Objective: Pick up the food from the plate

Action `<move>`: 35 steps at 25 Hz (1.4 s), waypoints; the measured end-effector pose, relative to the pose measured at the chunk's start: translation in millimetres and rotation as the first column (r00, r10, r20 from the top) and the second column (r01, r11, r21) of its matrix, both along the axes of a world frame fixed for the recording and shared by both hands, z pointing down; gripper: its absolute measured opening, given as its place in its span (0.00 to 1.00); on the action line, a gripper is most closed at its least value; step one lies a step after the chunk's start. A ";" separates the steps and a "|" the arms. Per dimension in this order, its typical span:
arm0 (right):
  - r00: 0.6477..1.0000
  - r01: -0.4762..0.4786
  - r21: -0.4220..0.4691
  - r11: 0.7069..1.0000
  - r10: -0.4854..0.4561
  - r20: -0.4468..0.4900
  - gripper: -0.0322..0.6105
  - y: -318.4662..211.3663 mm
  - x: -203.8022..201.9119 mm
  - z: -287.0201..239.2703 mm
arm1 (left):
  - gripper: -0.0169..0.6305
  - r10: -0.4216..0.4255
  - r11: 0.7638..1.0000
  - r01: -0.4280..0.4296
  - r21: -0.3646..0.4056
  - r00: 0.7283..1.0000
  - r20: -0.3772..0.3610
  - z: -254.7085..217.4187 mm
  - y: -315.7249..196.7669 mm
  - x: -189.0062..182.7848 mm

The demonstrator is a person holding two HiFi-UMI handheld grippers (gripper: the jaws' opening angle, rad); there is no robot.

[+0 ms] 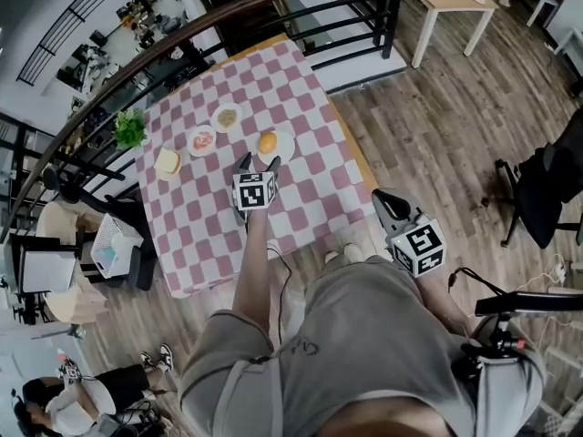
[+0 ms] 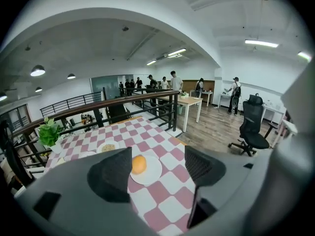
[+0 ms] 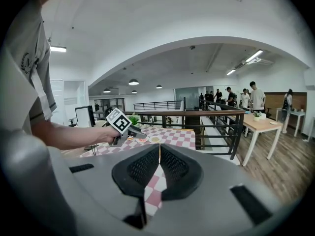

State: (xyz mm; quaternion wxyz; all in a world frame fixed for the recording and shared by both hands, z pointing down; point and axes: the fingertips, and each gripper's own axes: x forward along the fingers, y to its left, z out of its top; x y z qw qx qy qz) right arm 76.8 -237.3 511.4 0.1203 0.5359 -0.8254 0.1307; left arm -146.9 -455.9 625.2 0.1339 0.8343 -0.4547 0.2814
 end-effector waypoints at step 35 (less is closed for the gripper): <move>0.964 -0.261 -0.088 0.961 0.255 -0.079 0.07 -5.0 60.9 26.0 | 0.56 0.059 0.907 0.028 -0.419 0.979 0.194 211.7 -138.8 -10.0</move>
